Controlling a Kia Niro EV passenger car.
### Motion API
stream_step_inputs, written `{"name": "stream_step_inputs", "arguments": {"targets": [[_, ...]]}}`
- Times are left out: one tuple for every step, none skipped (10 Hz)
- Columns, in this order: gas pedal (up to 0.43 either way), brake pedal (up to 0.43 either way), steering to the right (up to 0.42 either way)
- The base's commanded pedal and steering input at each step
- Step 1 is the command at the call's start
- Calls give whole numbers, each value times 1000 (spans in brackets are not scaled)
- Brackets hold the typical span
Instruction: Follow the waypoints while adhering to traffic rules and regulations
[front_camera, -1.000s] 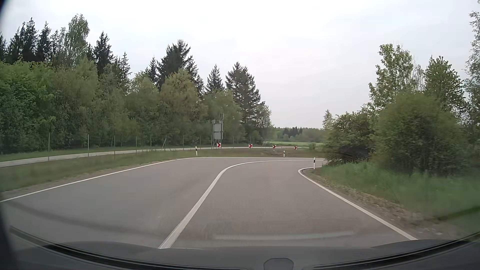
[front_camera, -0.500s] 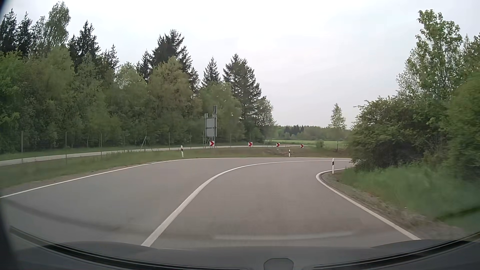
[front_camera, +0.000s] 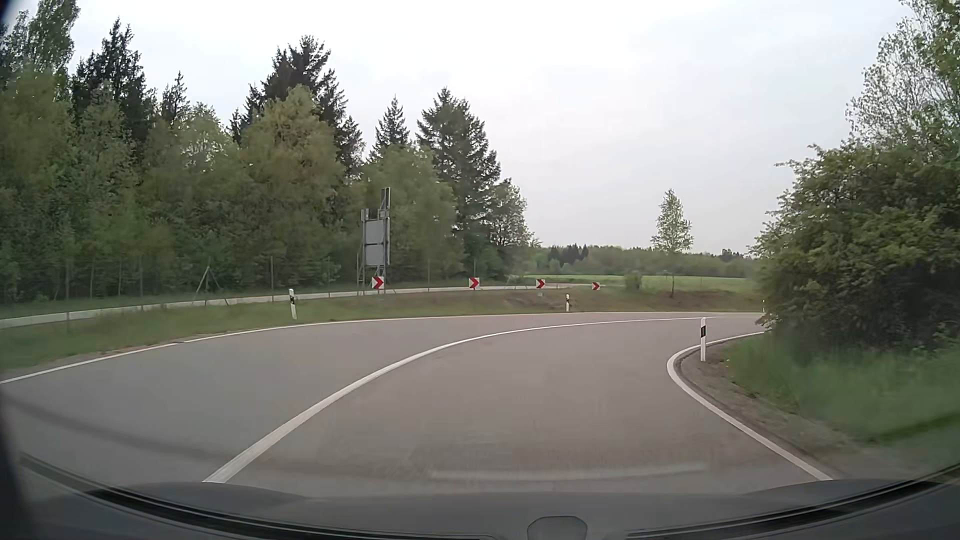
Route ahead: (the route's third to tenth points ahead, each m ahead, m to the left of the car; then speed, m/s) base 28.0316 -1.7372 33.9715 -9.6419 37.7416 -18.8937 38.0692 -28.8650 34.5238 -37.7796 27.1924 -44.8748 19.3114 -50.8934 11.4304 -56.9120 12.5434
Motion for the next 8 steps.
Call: {"name": "stream_step_inputs", "arguments": {"targets": [[0,213,69],[0,213,78],[0,201,84],[0,183,86],[0,165,91],[0,165,95],[0,171,101],[0,171,106]]}}
